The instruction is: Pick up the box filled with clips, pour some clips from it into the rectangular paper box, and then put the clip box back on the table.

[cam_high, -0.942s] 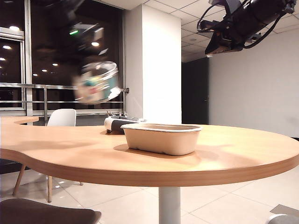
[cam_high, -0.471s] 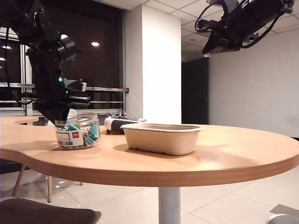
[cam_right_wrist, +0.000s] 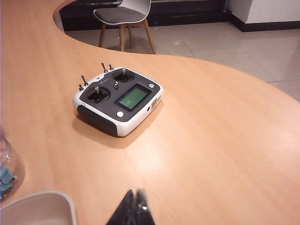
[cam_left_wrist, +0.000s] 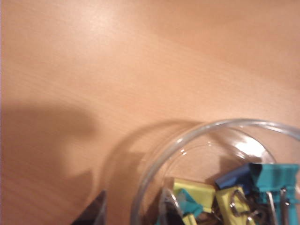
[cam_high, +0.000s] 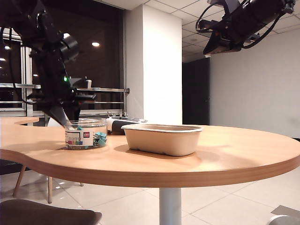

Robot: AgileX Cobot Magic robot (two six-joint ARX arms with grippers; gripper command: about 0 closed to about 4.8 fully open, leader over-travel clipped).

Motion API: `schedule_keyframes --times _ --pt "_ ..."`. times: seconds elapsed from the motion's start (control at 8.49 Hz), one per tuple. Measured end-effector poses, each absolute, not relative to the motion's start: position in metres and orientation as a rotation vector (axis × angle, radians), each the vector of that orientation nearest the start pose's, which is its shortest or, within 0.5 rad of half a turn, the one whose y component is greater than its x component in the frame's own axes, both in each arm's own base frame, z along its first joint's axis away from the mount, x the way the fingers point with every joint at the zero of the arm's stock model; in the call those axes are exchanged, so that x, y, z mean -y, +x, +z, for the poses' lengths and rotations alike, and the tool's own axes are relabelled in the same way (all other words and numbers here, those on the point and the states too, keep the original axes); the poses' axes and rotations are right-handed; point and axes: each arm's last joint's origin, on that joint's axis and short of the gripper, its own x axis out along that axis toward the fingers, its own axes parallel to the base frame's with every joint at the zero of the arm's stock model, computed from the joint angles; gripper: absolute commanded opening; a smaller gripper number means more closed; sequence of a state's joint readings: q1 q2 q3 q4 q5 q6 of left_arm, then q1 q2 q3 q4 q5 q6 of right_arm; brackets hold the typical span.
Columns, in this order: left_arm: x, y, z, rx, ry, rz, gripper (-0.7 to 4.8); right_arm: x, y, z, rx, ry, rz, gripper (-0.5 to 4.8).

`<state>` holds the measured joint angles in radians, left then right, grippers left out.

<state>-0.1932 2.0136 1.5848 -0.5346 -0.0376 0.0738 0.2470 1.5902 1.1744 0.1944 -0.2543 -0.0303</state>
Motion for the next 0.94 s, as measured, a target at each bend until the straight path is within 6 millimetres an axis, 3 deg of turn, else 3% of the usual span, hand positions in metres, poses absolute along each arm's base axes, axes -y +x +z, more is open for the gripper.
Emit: schedule_keyframes --times 0.12,0.24,0.35,0.59,0.71,0.82,0.94 --pt "0.075 0.383 0.331 -0.644 0.058 -0.181 -0.07 -0.087 0.325 0.349 -0.068 -0.032 0.425 -0.01" --pt "0.072 0.367 0.353 -0.590 0.020 -0.175 -0.07 -0.084 0.314 0.359 -0.066 -0.033 0.399 -0.01" --pt "0.066 0.333 0.383 -0.468 -0.003 -0.163 -0.07 -0.076 0.287 0.364 -0.056 -0.034 0.366 -0.01" --pt "0.063 0.296 0.394 -0.343 -0.013 -0.157 -0.07 -0.068 0.260 0.354 -0.036 -0.034 0.324 -0.01" --pt "0.057 0.264 0.387 -0.266 -0.023 -0.168 -0.07 -0.060 0.231 0.331 -0.040 -0.034 0.314 -0.01" --pt "0.049 0.227 0.355 -0.238 -0.026 -0.167 -0.07 -0.054 0.205 0.297 -0.044 -0.035 0.311 -0.01" --pt "0.038 0.176 0.281 -0.142 0.001 -0.206 -0.07 -0.046 0.179 0.228 -0.049 -0.036 0.270 0.00"
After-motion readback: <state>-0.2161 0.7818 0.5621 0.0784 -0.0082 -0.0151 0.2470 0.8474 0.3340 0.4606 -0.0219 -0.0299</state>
